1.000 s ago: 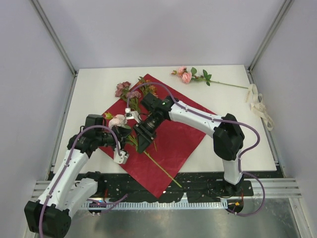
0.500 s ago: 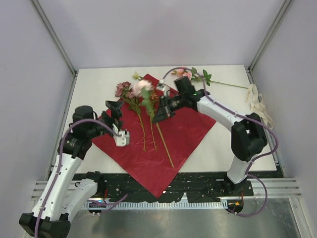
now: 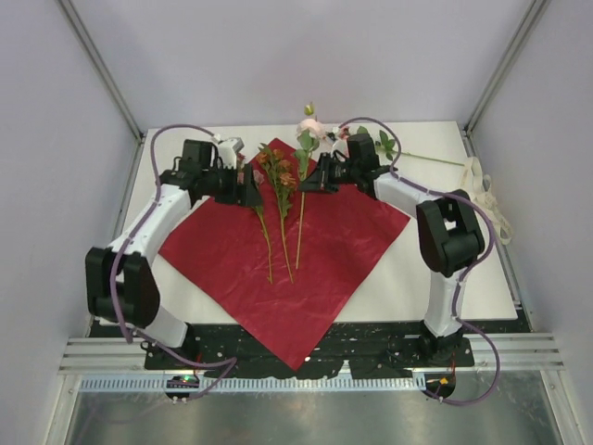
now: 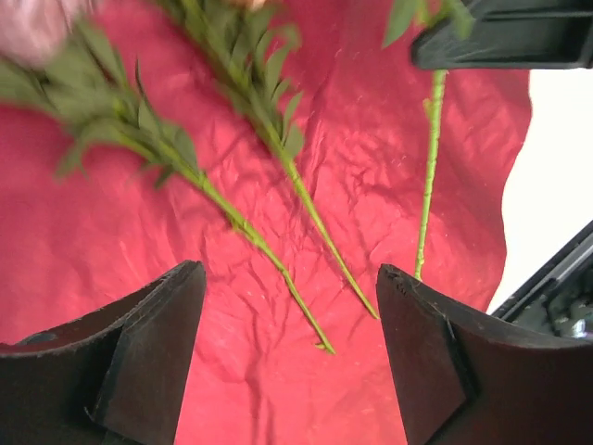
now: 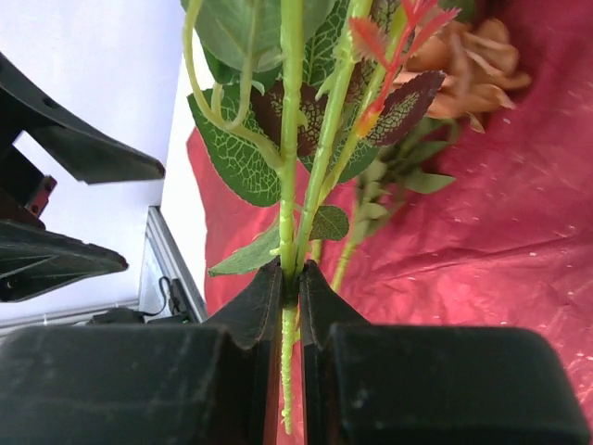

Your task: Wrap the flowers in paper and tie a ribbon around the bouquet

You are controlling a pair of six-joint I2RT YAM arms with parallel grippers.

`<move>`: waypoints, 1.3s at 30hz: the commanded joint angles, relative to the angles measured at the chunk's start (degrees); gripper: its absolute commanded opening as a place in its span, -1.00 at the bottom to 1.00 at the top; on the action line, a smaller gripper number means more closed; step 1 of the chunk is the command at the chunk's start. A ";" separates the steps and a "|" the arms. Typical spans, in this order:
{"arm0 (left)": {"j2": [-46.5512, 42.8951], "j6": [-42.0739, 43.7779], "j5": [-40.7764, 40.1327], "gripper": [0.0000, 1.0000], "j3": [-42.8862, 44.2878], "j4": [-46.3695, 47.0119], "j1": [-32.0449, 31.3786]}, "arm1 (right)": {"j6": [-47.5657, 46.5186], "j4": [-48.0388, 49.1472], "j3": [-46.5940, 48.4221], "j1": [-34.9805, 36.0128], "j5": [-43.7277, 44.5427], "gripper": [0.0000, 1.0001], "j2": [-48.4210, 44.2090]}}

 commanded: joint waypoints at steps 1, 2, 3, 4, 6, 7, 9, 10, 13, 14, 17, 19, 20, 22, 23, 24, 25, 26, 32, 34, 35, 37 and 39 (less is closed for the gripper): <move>5.34 -15.62 -1.79 0.53 0.94 1.67 0.54 | -0.39 3.05 3.46 0.12 2.00 -0.89 4.21; 7.36 -15.88 -1.88 0.52 1.56 1.85 0.63 | -1.00 2.96 3.81 0.21 1.92 -0.88 5.18; 9.03 -16.32 -2.22 0.50 2.43 1.94 0.72 | -1.19 3.05 4.25 0.47 1.83 -0.89 5.80; 10.97 -16.76 -2.14 0.49 3.05 2.37 0.81 | -1.01 2.96 4.69 0.48 1.40 -0.88 7.28; 14.57 -17.11 -3.01 0.47 4.37 2.90 0.89 | -1.01 3.05 5.57 0.65 1.04 -0.88 9.31; 16.50 -17.20 -3.72 0.44 5.33 2.90 0.89 | -1.27 3.05 5.83 0.65 0.87 -0.88 9.84; 19.76 -17.03 -4.16 0.42 7.09 2.46 0.98 | -1.27 2.96 6.36 0.83 0.34 -0.89 12.29; 21.25 -16.76 -4.42 0.40 7.80 2.20 1.16 | -1.36 2.61 6.54 0.83 0.42 -0.89 12.74; 25.38 -15.36 -5.91 0.29 10.43 1.24 1.16 | -1.54 2.70 7.06 1.18 0.25 -0.89 14.76; 26.53 -15.09 -6.79 0.27 11.57 0.36 1.16 | -1.80 2.61 7.24 1.35 0.07 -0.89 15.12; 29.61 -15.18 -8.03 0.24 13.60 -1.05 1.25 | -1.98 2.00 8.29 1.53 -0.45 -0.89 16.87; 30.84 -15.79 -7.68 0.22 13.52 -0.44 1.16 | -2.50 1.30 8.82 1.44 -0.63 -0.89 17.66; 31.37 -15.97 -7.94 0.19 13.69 -0.35 1.07 | -2.68 0.86 9.00 1.44 -0.72 -0.88 17.93; 32.51 -16.06 -8.21 0.13 14.22 -0.35 0.98 | -3.29 0.15 9.70 1.44 -0.98 -0.89 18.72; 33.39 -16.06 -8.64 0.08 14.66 -0.52 0.98 | -3.38 -0.02 9.79 1.44 -0.98 -0.89 19.16; 33.92 -16.23 -8.73 0.03 15.27 -1.05 0.98 | -3.38 -0.03 9.96 1.44 -0.98 -0.88 19.42; 34.53 -16.32 -8.30 -0.04 15.71 -1.31 0.98 | -3.38 -0.11 10.14 1.44 -1.24 -0.88 19.77; 35.06 -16.23 -7.34 -0.13 16.15 -1.58 0.98 | -3.38 -0.11 10.32 1.53 -1.42 -0.89 20.04; 34.02 -16.05 -3.03 -0.86 18.09 -3.51 -0.77 | 1.09 1.99 9.45 1.62 -3.61 -0.89 19.87; 32.44 -17.45 -1.53 -1.00 17.74 -3.69 -1.56 | 5.74 5.59 7.08 1.97 -5.19 -0.89 18.99; 31.56 -18.33 -0.83 -1.00 17.48 -3.78 -1.83 | 8.80 7.60 6.37 2.49 -5.72 -0.88 18.73; 29.98 -20.18 -1.00 -1.00 16.51 -3.86 -2.27 | 12.15 9.89 4.96 3.20 -6.78 -0.88 18.02; 29.09 -22.55 -0.82 -1.00 15.02 -3.25 -2.36 | 13.48 10.69 4.26 3.72 -6.43 -0.89 17.49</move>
